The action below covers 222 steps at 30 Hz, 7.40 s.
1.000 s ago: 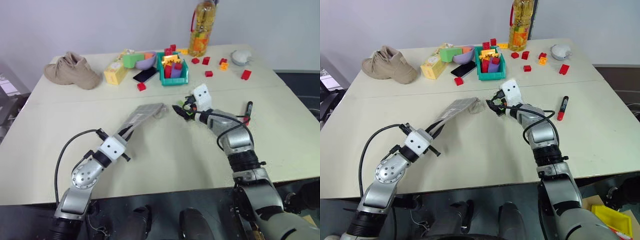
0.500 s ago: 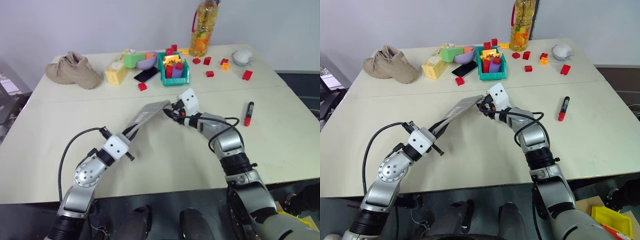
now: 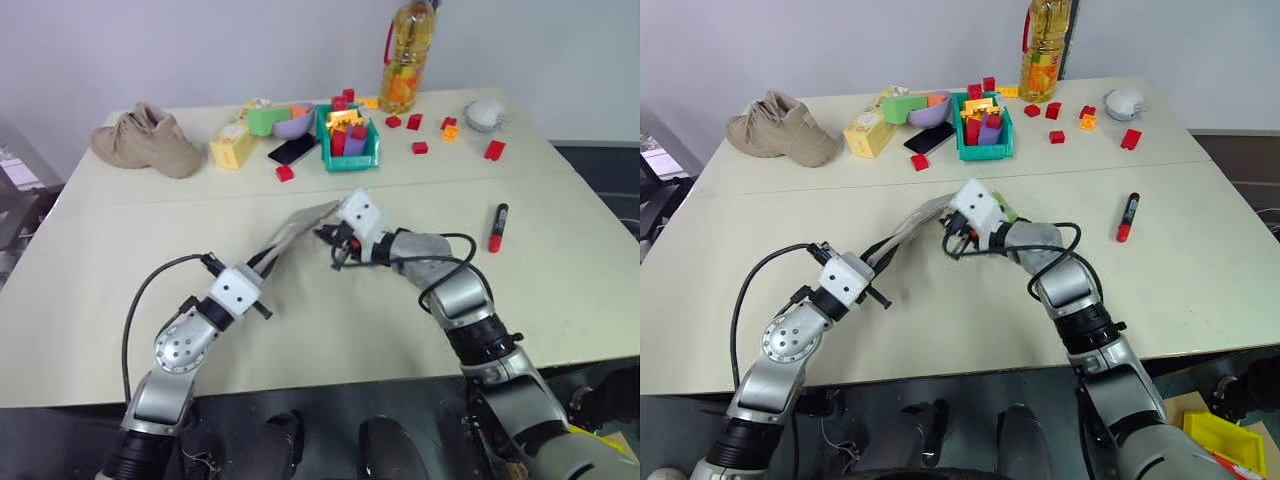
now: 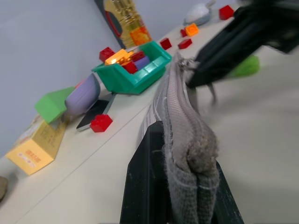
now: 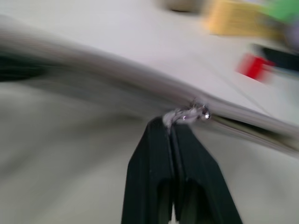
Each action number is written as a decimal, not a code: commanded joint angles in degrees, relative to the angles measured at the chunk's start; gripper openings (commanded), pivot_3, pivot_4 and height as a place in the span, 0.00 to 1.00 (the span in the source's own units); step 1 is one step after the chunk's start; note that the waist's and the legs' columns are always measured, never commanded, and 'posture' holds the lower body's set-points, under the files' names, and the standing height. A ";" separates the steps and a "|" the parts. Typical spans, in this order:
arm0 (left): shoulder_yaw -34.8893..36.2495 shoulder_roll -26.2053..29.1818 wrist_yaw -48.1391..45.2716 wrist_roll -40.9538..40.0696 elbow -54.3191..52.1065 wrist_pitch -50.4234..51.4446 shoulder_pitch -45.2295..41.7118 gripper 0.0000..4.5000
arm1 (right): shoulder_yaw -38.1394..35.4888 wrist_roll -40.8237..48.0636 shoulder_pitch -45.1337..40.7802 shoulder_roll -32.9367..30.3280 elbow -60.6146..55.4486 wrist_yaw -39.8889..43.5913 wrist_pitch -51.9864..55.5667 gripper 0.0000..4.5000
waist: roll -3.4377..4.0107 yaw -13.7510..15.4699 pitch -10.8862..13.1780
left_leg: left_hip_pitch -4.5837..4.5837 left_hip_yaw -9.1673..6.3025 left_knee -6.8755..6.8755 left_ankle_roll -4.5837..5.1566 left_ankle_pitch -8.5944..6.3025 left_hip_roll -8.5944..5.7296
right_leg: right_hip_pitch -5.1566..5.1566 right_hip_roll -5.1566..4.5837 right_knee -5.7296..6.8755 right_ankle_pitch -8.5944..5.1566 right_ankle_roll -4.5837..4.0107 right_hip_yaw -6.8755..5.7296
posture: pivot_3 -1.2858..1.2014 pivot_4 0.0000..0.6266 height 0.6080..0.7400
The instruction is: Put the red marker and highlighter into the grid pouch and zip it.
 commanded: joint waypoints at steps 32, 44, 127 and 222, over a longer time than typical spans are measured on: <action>2.09 1.95 2.60 -0.50 4.64 1.52 -3.60 0.00 | -17.25 -0.81 -7.47 -2.26 29.43 -14.94 6.19 0.76 | -0.04 -0.15 -0.02 | 0.02 0.06 0.05 -0.01 0.02 0.03 | 0.03 0.03 0.01 0.01 -0.01 0.02 | 0.52 0.24 1.00; 2.75 0.81 3.37 -1.99 5.92 1.21 -5.00 0.00 | -15.99 -0.96 -5.20 -3.07 22.00 -12.85 4.47 0.20 | -0.03 0.08 -0.01 | 0.01 0.05 0.08 -0.01 0.01 0.00 | 0.05 0.01 0.01 0.01 -0.01 0.03 | 0.52 0.24 1.00; -5.45 -0.81 -3.33 -0.57 10.21 -5.62 -10.16 0.00 | -39.05 4.48 -0.94 -14.58 29.07 -30.12 17.39 0.45 | -0.03 0.08 -0.01 | -0.14 0.27 0.22 0.05 0.01 0.03 | 0.01 -0.02 0.00 0.05 0.03 0.04 | 0.52 0.24 1.00; 0.01 -5.76 -5.77 -12.55 9.07 4.78 -17.13 0.00 | -23.94 10.62 -5.84 -10.12 2.19 -10.90 9.14 0.01 | -0.04 0.36 0.02 | -0.54 0.12 1.07 0.27 -0.18 -0.07 | -0.05 0.00 0.14 0.10 0.15 -0.01 | 0.52 0.24 1.00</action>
